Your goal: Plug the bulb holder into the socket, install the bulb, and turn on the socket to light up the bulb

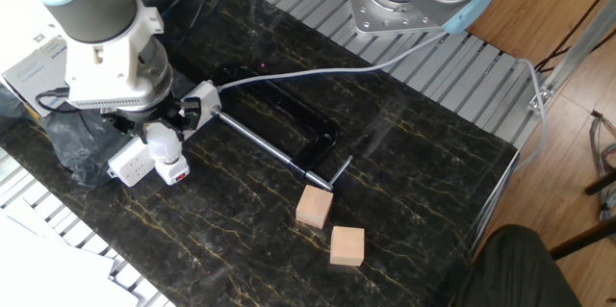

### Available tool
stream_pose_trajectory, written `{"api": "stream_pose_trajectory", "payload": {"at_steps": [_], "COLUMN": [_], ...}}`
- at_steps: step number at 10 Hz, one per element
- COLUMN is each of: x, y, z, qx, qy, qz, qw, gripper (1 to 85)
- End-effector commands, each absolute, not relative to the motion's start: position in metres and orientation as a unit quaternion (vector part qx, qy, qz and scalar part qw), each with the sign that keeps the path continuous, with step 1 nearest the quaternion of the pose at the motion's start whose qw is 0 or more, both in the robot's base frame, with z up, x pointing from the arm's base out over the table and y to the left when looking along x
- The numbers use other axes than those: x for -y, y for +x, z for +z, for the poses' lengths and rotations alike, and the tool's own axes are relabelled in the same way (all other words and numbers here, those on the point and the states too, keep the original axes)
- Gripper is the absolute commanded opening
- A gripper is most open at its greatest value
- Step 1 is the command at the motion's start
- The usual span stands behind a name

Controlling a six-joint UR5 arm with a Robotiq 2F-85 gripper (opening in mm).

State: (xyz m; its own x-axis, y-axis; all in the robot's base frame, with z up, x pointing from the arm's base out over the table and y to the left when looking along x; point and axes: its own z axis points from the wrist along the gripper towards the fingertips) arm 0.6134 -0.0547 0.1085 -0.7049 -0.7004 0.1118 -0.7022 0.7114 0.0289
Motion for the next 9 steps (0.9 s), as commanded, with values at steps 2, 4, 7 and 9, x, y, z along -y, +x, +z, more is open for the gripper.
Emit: {"api": "stream_pose_trajectory", "payload": {"at_steps": [2, 4, 7, 9], "x": [0.053, 0.051, 0.046, 0.005], "y": [0.625, 0.624, 0.627, 0.645], "z": [0.113, 0.114, 0.148, 0.158], "qx": [0.911, 0.909, 0.901, 0.899], "qy": [0.411, 0.413, 0.43, 0.437], "qz": [0.003, -0.001, 0.02, -0.004], "qw": [0.043, 0.043, 0.044, 0.013], "gripper": [69.7, 72.3, 74.7, 61.3]}}
